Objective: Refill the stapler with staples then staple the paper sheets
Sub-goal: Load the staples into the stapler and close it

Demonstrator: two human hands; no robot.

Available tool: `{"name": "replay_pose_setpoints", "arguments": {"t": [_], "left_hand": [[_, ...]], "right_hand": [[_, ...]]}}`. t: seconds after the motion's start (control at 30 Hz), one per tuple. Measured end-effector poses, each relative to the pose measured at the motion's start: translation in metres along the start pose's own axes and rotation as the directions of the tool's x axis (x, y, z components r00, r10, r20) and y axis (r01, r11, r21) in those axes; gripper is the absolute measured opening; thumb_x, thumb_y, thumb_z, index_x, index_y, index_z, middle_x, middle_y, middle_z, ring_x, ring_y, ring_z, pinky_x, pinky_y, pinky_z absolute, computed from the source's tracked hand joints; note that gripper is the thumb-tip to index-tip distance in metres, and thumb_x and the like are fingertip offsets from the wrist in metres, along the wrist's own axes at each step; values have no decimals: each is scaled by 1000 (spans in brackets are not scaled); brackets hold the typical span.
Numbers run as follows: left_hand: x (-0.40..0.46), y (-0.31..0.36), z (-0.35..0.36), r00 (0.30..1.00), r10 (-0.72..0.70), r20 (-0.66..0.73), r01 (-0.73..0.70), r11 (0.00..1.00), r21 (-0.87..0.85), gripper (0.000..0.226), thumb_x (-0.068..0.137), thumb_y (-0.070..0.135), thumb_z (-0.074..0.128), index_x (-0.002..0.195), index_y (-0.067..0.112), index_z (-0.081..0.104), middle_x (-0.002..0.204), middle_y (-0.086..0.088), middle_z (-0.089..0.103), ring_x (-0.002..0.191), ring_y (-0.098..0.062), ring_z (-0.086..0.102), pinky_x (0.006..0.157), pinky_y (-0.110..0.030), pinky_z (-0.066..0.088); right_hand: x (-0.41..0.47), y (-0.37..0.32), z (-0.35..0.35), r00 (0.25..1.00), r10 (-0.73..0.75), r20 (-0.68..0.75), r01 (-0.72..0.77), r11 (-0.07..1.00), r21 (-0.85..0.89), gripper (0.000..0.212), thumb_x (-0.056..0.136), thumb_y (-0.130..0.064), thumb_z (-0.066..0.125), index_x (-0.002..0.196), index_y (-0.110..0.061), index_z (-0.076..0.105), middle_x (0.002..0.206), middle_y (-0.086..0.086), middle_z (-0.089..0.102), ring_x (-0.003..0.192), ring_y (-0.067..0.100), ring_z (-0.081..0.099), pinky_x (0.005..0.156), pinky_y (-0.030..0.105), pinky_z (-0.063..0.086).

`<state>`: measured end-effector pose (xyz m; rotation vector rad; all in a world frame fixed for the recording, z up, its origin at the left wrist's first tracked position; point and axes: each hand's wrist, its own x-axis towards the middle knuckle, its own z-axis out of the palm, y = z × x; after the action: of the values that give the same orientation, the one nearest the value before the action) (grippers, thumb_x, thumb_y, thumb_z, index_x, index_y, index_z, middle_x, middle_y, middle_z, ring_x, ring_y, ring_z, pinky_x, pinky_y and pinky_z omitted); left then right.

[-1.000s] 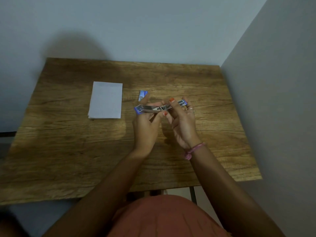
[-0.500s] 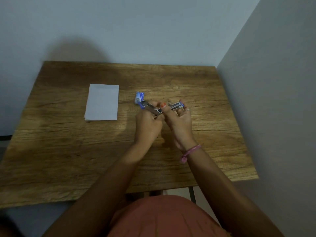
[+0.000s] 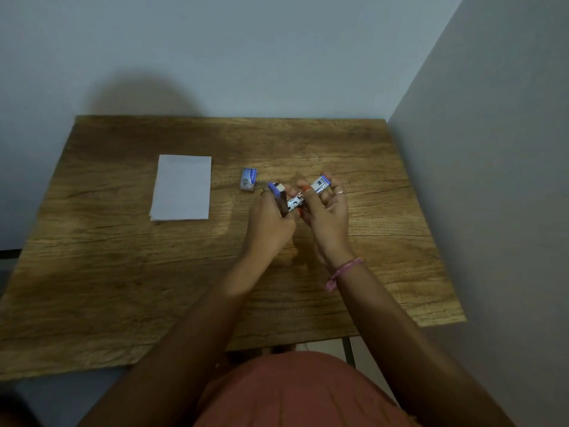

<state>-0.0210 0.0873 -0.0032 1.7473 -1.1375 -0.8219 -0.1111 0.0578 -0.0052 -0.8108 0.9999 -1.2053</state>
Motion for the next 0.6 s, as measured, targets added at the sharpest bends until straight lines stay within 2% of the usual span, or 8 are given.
{"name": "replay_pose_setpoints", "arguments": {"t": [0.07, 0.13, 0.2, 0.27, 0.37, 0.43, 0.53, 0.6], "left_hand": [[-1, 0, -2, 1000, 15, 28, -14, 1000, -27, 29, 78, 3, 72, 98, 19, 59, 99, -5, 68, 91, -19, 66, 76, -28, 53], [-1, -1, -5, 999, -1, 52, 3, 1000, -27, 29, 79, 7, 72, 94, 26, 55, 101, -4, 68, 93, -18, 65, 79, -34, 54], [-2, -1, -6, 997, -32, 70, 35, 998, -50, 33, 80, 8, 72, 87, 34, 51, 101, -4, 67, 94, -18, 65, 82, -39, 54], [-2, -2, -7, 996, -46, 74, 50, 997, -62, 36, 80, 9, 72, 84, 37, 50, 101, -2, 66, 96, -17, 64, 83, -38, 53], [-1, -2, -7, 995, -62, 74, 65, 997, -49, 33, 79, 9, 71, 86, 33, 49, 97, 0, 64, 93, -16, 62, 71, -25, 47], [-1, -1, -8, 993, -72, 93, 75, 997, -21, 33, 79, 9, 70, 83, 32, 46, 99, -3, 63, 91, -17, 60, 65, -21, 41], [-1, 2, -6, 982, -74, 174, 77, 997, -7, 33, 78, 5, 66, 91, 29, 47, 113, -9, 60, 101, -20, 60, 74, -24, 42], [0, 3, -4, 975, -87, 204, 82, 996, 33, 35, 79, 5, 64, 102, 21, 44, 113, -8, 58, 103, -19, 58, 68, -15, 41]], "right_hand": [[0, -2, -1, 999, 24, 22, -25, 999, 25, 30, 96, -9, 53, 116, -29, 45, 104, 3, 71, 103, 32, 65, 65, 22, 52], [0, -4, -2, 997, 61, 46, -62, 998, 33, 25, 97, -15, 52, 116, -30, 48, 106, 4, 72, 102, 33, 66, 62, 21, 51], [0, -5, -3, 994, 85, 65, -87, 995, 43, 23, 98, -17, 49, 117, -30, 50, 109, 6, 72, 97, 30, 67, 63, 22, 51], [-1, -5, -4, 992, 97, 80, -101, 994, 47, 23, 99, -19, 48, 120, -30, 51, 111, 6, 72, 92, 25, 69, 66, 25, 48], [-3, -4, -6, 986, 117, 117, -125, 990, 69, 26, 101, -21, 47, 126, -27, 49, 116, 9, 70, 90, 19, 71, 65, 23, 52], [-3, -4, -8, 980, 140, 140, -157, 980, 122, 27, 101, -19, 44, 128, -23, 49, 111, 9, 71, 84, 16, 73, 64, 23, 56], [-5, -4, -10, 969, 183, 164, -205, 970, 128, 36, 102, -21, 39, 138, -16, 44, 101, 4, 73, 79, 12, 70, 63, 24, 56], [-8, -3, -9, 961, 204, 187, -222, 971, 84, 43, 102, -29, 39, 142, -14, 40, 104, 7, 70, 83, 15, 66, 66, 26, 53]]}}
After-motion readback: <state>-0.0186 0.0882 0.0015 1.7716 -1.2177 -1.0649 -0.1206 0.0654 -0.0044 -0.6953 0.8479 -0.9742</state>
